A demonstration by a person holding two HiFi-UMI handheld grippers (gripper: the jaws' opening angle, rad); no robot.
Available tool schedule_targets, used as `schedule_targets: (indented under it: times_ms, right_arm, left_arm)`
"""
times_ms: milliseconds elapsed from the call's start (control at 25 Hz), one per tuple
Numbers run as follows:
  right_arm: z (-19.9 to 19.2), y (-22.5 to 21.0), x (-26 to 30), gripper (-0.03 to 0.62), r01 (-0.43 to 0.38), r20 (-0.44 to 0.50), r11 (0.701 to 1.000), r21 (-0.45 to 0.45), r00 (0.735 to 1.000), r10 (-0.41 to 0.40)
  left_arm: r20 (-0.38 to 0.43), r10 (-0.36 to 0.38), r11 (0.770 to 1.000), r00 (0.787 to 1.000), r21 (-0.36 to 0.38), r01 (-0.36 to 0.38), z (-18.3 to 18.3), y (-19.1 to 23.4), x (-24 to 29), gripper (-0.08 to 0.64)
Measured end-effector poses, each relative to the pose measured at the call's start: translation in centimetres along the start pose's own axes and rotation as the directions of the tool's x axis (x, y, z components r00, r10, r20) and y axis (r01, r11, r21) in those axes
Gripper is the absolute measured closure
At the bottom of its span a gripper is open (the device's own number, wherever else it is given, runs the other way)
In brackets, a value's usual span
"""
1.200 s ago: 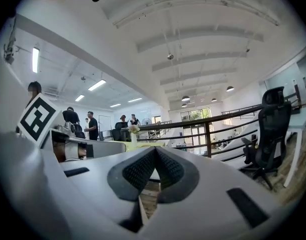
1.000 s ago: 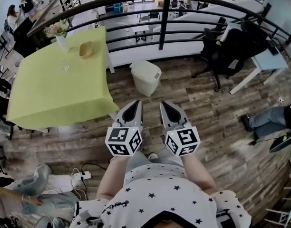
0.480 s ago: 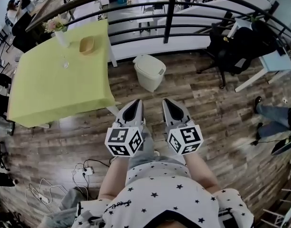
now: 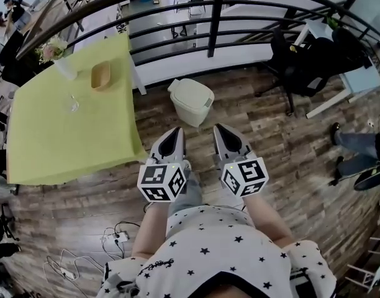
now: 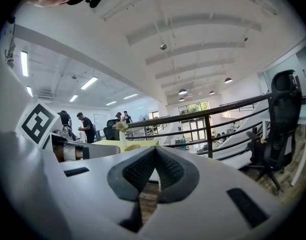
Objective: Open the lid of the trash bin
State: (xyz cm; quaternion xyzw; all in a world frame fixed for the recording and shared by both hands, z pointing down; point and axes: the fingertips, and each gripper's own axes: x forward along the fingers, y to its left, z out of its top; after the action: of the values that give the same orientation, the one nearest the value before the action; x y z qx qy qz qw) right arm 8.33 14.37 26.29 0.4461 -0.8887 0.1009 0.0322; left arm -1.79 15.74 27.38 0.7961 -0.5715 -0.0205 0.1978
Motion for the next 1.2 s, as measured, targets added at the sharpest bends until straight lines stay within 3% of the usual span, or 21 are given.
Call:
schedule_targets:
  times_ms: [680, 1200]
  right_arm:
    - [2.5, -6.0, 17.2, 0.598, 0.070, -0.020, 0.997, 0.031, 0.997, -0.070]
    - [-2.0, -12.1, 24.2, 0.598, 0.159, -0.132, 0.986, 0.046, 0.980, -0.152]
  left_arm:
    - [-0.088, -0.077, 0.996, 0.993, 0.027, 0.080, 4.7, 10.0, 14.5, 0.548]
    - [-0.192, -0.066, 0.998, 0.979, -0.016, 0.064, 2.4, 15.6, 22.2, 0.548]
